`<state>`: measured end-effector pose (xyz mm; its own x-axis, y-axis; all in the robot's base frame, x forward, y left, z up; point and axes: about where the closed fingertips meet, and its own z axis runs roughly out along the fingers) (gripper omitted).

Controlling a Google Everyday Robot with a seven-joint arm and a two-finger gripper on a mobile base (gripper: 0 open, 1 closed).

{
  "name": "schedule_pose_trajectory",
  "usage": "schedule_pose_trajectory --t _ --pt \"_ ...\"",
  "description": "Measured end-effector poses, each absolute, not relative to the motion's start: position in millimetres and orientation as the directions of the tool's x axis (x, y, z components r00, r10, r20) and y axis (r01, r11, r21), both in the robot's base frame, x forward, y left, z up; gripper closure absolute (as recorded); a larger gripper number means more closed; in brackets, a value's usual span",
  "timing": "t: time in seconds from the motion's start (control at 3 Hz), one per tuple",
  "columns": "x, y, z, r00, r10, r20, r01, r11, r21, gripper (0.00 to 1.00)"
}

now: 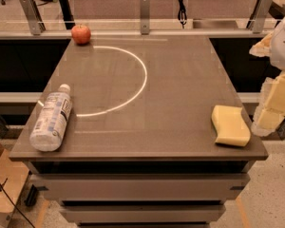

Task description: Pick blue plastic bottle

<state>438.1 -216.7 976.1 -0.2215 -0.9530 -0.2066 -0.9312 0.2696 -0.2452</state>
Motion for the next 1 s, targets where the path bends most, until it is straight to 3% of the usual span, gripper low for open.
schedule_pose_trajectory --t 0.67,1.0 --pt "441 -204 980 -0.192 -0.957 -0.217 -0.935 0.246 -0.258 0.0" --pt "445 -164 981 -0.075 -0.976 -0.207 -0.957 0.129 -0.26 0.0"
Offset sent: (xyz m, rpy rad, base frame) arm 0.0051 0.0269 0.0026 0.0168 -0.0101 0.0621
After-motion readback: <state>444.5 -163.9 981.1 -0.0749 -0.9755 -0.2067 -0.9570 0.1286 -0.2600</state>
